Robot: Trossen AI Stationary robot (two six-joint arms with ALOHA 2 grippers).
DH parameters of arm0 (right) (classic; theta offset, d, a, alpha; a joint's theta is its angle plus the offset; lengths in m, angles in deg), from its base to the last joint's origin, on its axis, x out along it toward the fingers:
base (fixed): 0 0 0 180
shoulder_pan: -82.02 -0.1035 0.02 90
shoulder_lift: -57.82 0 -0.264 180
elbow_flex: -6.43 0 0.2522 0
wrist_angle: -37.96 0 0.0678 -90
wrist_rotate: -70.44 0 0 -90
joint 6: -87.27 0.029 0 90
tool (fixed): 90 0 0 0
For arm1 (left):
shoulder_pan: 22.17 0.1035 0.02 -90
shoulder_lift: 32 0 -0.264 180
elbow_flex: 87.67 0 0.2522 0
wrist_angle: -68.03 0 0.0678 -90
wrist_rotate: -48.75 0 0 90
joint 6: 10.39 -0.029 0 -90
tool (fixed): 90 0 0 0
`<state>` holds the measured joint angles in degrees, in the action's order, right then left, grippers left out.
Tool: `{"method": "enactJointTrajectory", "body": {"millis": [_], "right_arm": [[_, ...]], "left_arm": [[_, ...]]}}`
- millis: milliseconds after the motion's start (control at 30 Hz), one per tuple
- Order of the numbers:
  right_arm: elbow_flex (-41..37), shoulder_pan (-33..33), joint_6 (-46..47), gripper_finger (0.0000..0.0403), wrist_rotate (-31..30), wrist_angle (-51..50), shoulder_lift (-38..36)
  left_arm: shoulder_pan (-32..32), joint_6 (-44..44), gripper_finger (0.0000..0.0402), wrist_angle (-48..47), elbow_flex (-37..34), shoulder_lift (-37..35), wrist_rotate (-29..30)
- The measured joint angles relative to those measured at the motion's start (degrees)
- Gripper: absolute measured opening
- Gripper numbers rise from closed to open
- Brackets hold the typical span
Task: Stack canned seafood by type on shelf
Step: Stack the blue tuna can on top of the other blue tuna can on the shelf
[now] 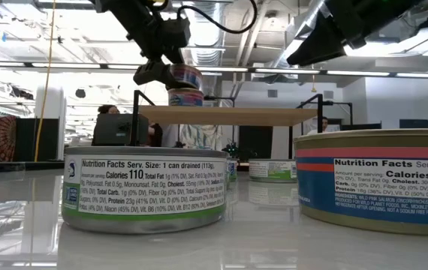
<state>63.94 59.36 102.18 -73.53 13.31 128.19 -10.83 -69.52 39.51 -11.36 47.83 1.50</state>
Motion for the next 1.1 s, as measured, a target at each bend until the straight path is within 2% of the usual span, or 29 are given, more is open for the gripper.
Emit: {"method": "enactJointTrajectory", "body": {"millis": [300,700,833,1100], "right_arm": [[0.0,0.01,-0.36,0.0361,-0.01,0.65,0.0],[0.0,-0.01,-0.36,0.0361,-0.01,0.69,0.0],[0.0,0.0,-0.34,0.0361,-0.01,0.92,0.0],[0.0,0.01,-0.61,0.0361,-0.01,2.28,0.0]], "left_arm": [[-0.35,0.32,0.0273,-0.04,1.08,0.04,2.23],[-0.81,6.13,0.0273,-10.15,4.21,0.04,-2.36],[-0.48,8.23,0.0273,-13.64,6.3,0.03,-6.0],[1.92,7.21,0.0273,-13.95,6.71,0.02,-8.84]]}}
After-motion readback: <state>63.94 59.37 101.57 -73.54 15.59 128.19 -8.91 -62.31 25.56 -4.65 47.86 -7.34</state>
